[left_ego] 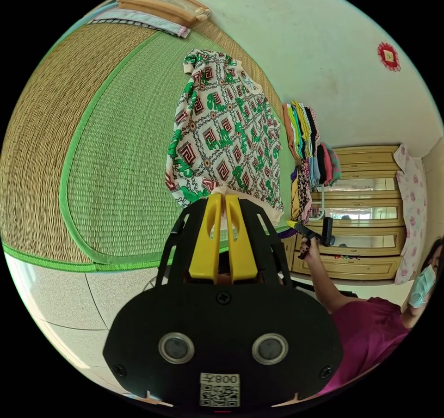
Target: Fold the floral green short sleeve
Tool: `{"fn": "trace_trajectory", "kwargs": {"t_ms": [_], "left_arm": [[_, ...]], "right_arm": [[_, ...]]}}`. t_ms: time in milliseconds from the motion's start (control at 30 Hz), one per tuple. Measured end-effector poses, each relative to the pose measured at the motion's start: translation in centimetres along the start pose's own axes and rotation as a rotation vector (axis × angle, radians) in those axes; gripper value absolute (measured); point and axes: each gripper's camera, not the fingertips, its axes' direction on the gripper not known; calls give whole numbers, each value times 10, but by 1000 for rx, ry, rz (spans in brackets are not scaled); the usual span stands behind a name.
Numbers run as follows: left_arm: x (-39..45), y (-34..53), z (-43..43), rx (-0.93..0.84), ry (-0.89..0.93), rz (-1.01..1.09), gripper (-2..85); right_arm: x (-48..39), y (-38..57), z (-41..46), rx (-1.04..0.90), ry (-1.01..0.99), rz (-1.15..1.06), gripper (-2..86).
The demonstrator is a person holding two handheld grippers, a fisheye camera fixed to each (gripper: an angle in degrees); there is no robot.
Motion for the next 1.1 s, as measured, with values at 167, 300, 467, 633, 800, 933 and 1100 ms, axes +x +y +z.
{"fn": "trace_trajectory", "kwargs": {"t_ms": [167,300,467,633,800,933,1100], "left_arm": [[-14,16,-11,-14,-15,7,13],[-24,32,-20,-30,-27,28,13],[-40,52,-27,-51,-42,28,13],[-62,73,-35,-64,-46,2,13],[-74,90,-50,-66,-43,12,14],[-82,109,-59,-82,-44,43,16],[-101,134,-57,-146,-90,40,21]], "right_arm": [[-26,8,39,-23,188,-107,93],[-34,10,50,-8,257,-133,88],[-37,17,53,16,328,-185,80],[-7,12,66,-28,339,-122,49],[12,20,48,-22,288,-123,8],[48,42,10,62,121,-64,4],[121,69,5,96,-102,155,4]]}}
